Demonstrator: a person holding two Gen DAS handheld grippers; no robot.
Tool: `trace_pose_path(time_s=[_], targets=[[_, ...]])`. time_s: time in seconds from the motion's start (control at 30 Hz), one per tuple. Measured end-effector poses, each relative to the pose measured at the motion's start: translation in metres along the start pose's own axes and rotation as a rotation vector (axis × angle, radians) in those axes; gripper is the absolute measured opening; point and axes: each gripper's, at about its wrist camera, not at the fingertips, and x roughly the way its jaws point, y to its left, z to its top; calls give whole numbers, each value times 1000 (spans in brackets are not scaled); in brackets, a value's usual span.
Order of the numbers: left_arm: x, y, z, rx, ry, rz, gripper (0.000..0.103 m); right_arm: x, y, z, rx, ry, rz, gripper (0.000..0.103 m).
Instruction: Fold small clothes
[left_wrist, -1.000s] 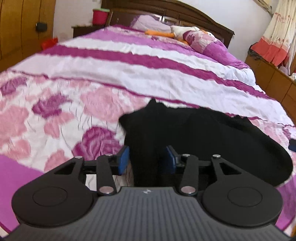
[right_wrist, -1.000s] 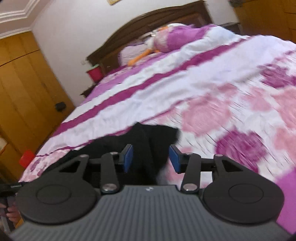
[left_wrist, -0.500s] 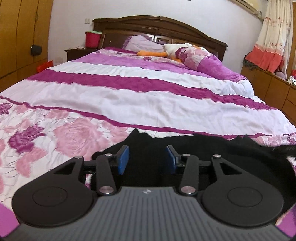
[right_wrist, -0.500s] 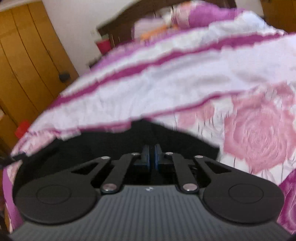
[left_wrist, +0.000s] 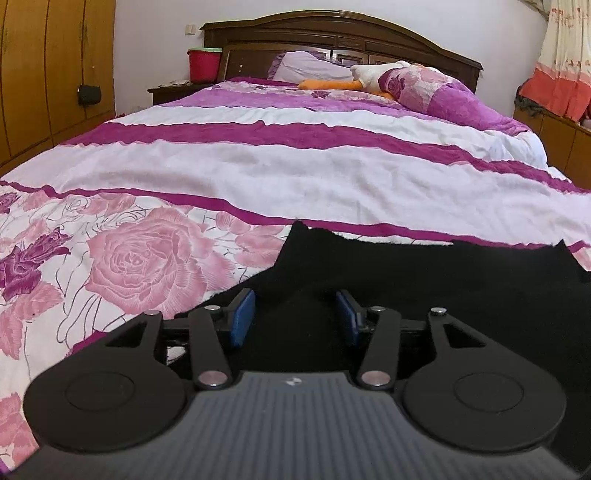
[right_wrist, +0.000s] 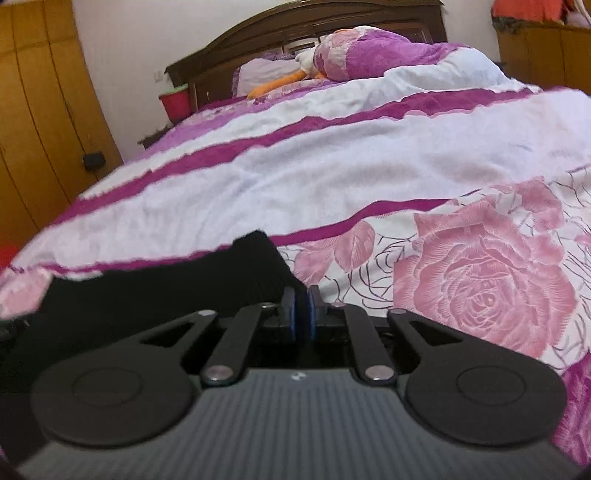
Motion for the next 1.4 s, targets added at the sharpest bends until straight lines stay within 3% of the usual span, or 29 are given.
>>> trace_pose_path(time_s=[0.03,0.1,0.17,0.23,0.5,0.67,0.8,0.9,1.03,1.13,1.2,1.4], targets=[[-3,1,2,-3,4,-4,55,-6,-4,2,38,-7,6,24],[-14,-1,5,-1,11,-6,56,-22,-10,5,112,-29,-3,49],[-26,-2,8,8,14,-6,57,-39,-13,6,134,-64,-13,59],[-39,-3,11,17,24,4,59,-54,-17,6,140,-80,-11,60],[-91,-5,-1,4,56,16,69,-94,-30,-29,262,-7,72,60],[-102,-5,-15,-24,104,3,75,-90,-30,-58,358,44,138,64],[-92,-2,-28,-45,152,35,76,-82,-22,-68,374,49,214,68],[-86,4,-33,-94,171,18,77,-72,-16,-70,410,56,283,68],[-85,8,-33,-110,179,6,77,-63,-14,-72,447,20,275,61],[-85,7,-33,-107,179,9,77,-60,-17,-74,507,13,264,43],[-85,6,-32,-103,180,14,77,-57,-21,-76,553,17,274,25],[-90,7,-28,-101,184,20,77,-65,-18,-72,574,-10,286,19]])
